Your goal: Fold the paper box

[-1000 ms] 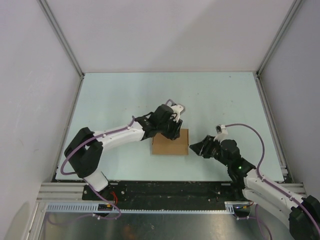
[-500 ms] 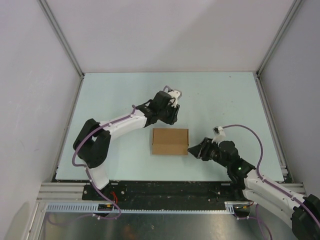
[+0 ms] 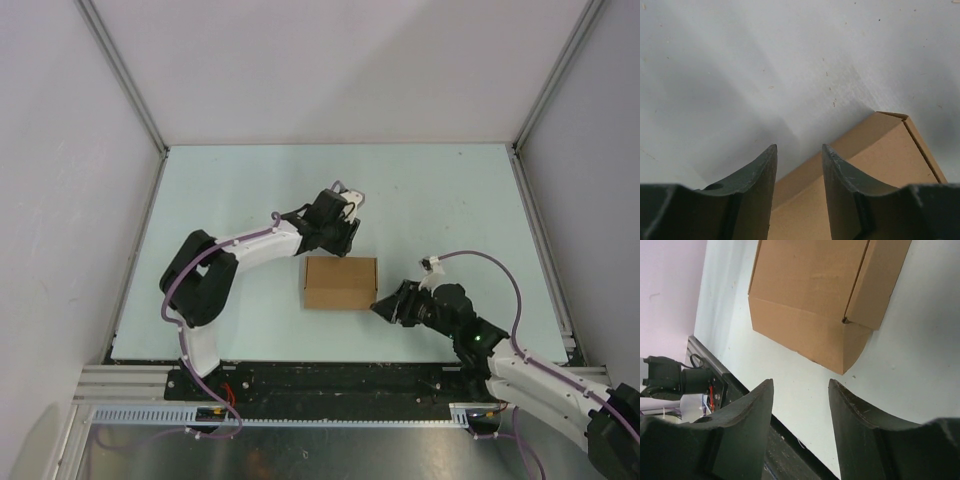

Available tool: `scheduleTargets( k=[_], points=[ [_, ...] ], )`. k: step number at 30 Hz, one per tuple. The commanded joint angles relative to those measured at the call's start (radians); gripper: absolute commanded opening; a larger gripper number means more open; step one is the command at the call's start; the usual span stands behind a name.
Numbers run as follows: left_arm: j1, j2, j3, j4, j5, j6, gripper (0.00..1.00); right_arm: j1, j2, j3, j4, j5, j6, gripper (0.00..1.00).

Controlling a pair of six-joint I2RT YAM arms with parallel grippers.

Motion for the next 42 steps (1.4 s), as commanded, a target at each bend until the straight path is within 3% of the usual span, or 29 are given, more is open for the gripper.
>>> scheduleTargets(
  k=[1, 17, 24, 31, 42],
  points=[
    [-0.001, -0.004, -0.009, 0.024, 0.028, 0.050, 0.48, 0.022, 0.037, 0.029, 0.065, -0.020, -0.008, 0.54],
    [0.026, -0.025, -0.069, 0.065, 0.147, 0.037, 0.49, 0.059, 0.089, 0.063, 0.075, 0.003, -0.002, 0.56],
    [0.035, -0.044, -0.092, 0.068, 0.140, 0.018, 0.49, 0.112, 0.200, 0.081, 0.160, 0.012, 0.016, 0.43],
    [0.037, -0.045, -0.098, 0.067, 0.146, 0.014, 0.49, 0.120, 0.307, 0.085, 0.263, 0.017, 0.019, 0.38],
    [0.037, -0.054, -0.117, 0.068, 0.158, 0.004, 0.49, 0.116, 0.363, 0.088, 0.277, 0.068, -0.011, 0.34]
  ],
)
